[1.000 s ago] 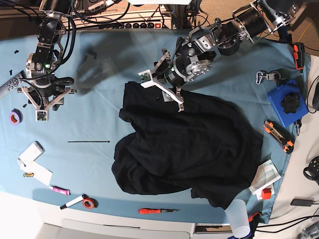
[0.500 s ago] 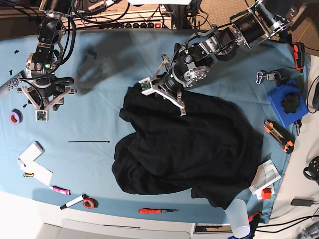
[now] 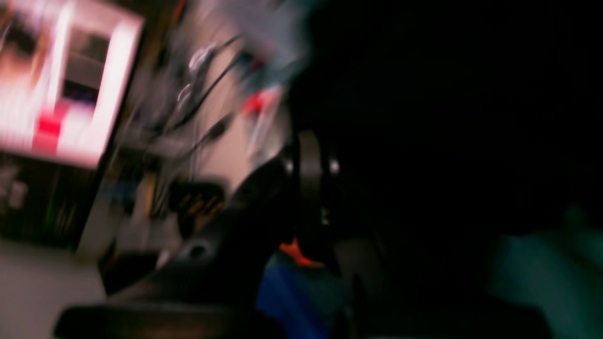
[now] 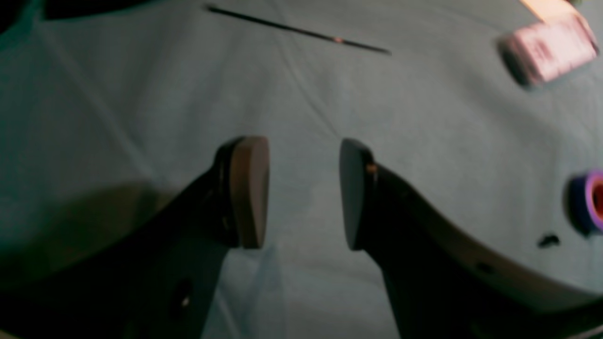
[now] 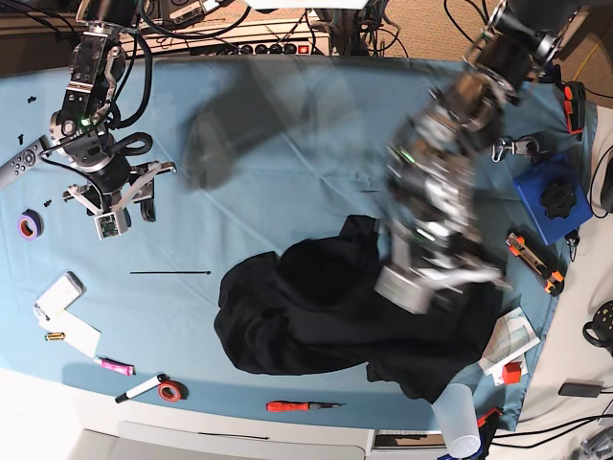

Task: Layout the t-shirt on the table in an organized manner, then fold the t-shirt properly
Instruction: 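Grasp the shirt with the left gripper and pull it outward, then grasp the shirt edge nearest the right gripper with the right gripper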

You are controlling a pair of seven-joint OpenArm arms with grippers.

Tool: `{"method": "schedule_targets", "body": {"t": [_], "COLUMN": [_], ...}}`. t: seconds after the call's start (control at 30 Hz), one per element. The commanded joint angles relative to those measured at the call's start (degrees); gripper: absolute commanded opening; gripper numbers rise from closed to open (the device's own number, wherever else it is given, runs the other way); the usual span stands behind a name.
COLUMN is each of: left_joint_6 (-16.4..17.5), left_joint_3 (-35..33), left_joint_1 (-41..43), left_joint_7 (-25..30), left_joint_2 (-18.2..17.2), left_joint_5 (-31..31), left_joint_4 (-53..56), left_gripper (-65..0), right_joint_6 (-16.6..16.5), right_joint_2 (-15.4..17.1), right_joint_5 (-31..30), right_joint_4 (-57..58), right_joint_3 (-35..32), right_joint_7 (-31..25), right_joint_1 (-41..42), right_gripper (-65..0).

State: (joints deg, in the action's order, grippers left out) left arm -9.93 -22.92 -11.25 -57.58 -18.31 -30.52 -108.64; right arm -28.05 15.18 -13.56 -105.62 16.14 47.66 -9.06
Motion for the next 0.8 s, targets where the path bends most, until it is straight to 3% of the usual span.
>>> {"method": "schedule_targets", "body": {"t": [0.0,0.13,0.23,0.33,0.43,0.53,0.67,0.77], "left_joint_6": [0.28,6.99,7.50,8.37,11.32,11.56,11.54,11.54], "left_joint_3": [3.69,17.14,24.52,29.70,31.87,31.89,31.89,31.89], "left_joint_1": [-1.18,-1.14,-1.14,-1.14,-1.11,-0.98,-1.01,-0.98], "left_joint_7": [2.10,3.19,3.69,4.92,5.09,5.16,5.79,5.75], "left_joint_2": [0.04,0.02,-0.26,-3.13,-7.37,-10.19,-10.58,-10.60], "left_joint_5": [1.33,12.96,15.85,19.85,26.71,30.71,31.12,31.43], "left_joint_4": [-1.01,-1.01,-0.98,-0.98,-0.98,-0.92,-0.92,-0.87], "left_gripper": [-65.0,-65.0,-65.0,-65.0,-65.0,-65.0,-65.0,-65.0], "right_joint_6": [-0.44,-1.14,-1.11,-1.09,-1.11,-1.22,-5.33,-5.49], "right_joint_2": [0.68,0.42,-0.72,-1.90,-2.36,-2.36,-4.74,-8.20], "right_joint_5": [-1.07,-2.73,-2.67,-1.79,-1.86,-1.86,-1.84,-0.07], "right_joint_4": [-0.85,-0.68,0.22,2.91,7.91,12.00,14.12,14.25], "right_joint_3": [0.42,0.17,-1.09,-3.78,-7.65,-13.20,-21.16,-26.49], "right_joint_7": [-1.75,-4.46,-4.50,-4.44,-4.50,-4.76,-5.05,-5.35], "right_joint_1": [0.66,0.83,2.54,4.90,7.89,10.86,14.95,17.70], "right_gripper": [-39.9,-39.9,-39.9,-39.9,-39.9,-39.9,-39.9,-39.9]}}
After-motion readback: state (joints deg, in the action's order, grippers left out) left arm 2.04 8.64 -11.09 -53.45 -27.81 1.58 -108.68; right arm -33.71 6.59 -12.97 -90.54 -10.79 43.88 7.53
